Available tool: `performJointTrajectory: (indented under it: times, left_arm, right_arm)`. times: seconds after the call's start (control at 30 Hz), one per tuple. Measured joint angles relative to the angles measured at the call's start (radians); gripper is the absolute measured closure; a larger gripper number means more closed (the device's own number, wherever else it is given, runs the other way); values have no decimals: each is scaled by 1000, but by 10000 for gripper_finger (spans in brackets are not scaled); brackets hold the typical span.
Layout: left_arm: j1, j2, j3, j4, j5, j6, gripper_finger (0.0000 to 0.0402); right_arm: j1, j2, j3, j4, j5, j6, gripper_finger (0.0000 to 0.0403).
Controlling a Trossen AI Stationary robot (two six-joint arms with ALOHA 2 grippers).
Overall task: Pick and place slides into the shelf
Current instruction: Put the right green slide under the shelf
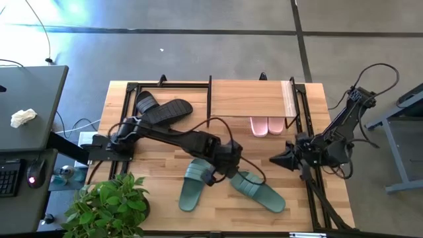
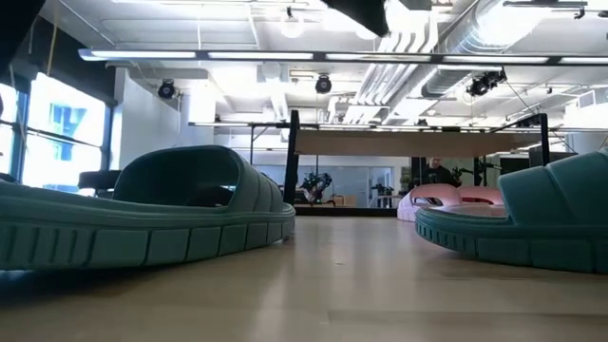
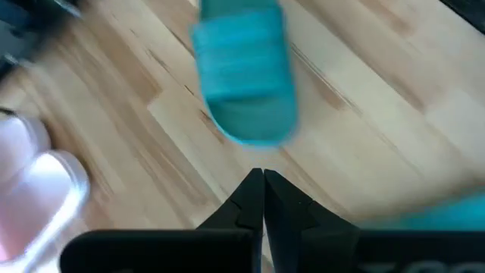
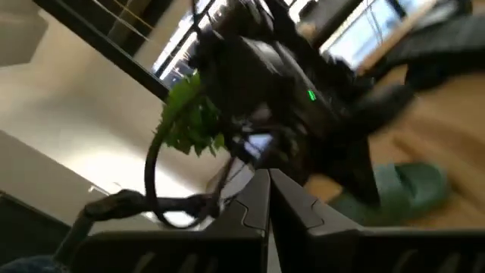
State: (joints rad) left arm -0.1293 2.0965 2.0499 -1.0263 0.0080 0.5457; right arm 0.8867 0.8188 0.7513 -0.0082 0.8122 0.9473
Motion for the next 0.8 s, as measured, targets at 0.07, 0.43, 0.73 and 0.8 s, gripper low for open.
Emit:
performJointTrajectory:
  times: [0.07, 0.43, 0.73, 0.8]
  left_arm:
    - [-9, -17, 3, -37, 5, 0, 401]
    - [-21, -47, 0, -275, 165, 11, 401]
    - [-38, -45, 0, -129, 356, 76, 401]
    - [-37, -45, 0, -54, 416, 76, 401]
  right_arm:
    - [-1, 6, 0, -80, -10, 113, 403]
    - [0, 98, 0, -301, -136, 587, 403]
    - [32, 200, 0, -315, -204, 730, 403]
    - [49, 222, 0, -318, -209, 773, 403]
